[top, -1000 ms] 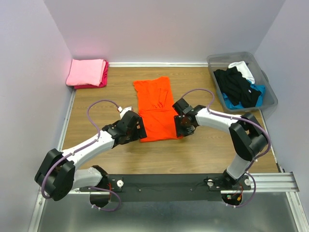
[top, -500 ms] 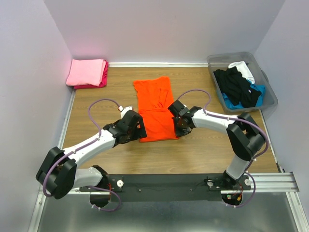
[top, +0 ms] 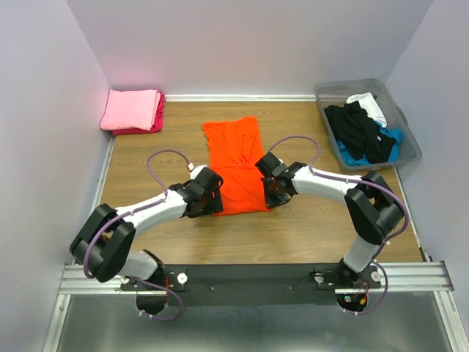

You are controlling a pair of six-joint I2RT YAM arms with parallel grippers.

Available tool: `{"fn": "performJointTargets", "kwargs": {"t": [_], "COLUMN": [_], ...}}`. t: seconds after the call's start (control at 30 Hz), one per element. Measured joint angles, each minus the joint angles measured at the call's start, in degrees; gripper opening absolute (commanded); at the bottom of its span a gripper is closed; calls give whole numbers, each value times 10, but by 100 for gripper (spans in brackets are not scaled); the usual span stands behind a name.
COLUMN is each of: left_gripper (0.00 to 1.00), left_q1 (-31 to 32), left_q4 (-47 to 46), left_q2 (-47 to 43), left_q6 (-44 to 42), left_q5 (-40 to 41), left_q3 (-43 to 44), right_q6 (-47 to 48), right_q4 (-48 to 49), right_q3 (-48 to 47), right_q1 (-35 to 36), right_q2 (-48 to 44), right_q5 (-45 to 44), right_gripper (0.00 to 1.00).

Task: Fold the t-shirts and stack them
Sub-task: Fold the tshirt

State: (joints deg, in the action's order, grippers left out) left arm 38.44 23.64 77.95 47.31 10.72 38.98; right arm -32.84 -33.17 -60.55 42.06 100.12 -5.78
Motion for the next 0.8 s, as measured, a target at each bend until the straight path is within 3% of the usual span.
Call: {"fn": "performJointTargets", "kwargs": {"t": [0.17,0.8], "left_gripper": [63,60], "left_q1": [4,36], "left_q4": [1,45], "left_q2": [30,96], "left_q6": [-8,-8], "left_q5": [8,21], "left_q3": [31,84], "right_q6": [0,10], "right_q4": [9,20], "right_q3": [8,16], "right_q1": [0,2], "right_q2": [-6,-13], "right_q5": [0,0], "right_gripper": [1,1]}}
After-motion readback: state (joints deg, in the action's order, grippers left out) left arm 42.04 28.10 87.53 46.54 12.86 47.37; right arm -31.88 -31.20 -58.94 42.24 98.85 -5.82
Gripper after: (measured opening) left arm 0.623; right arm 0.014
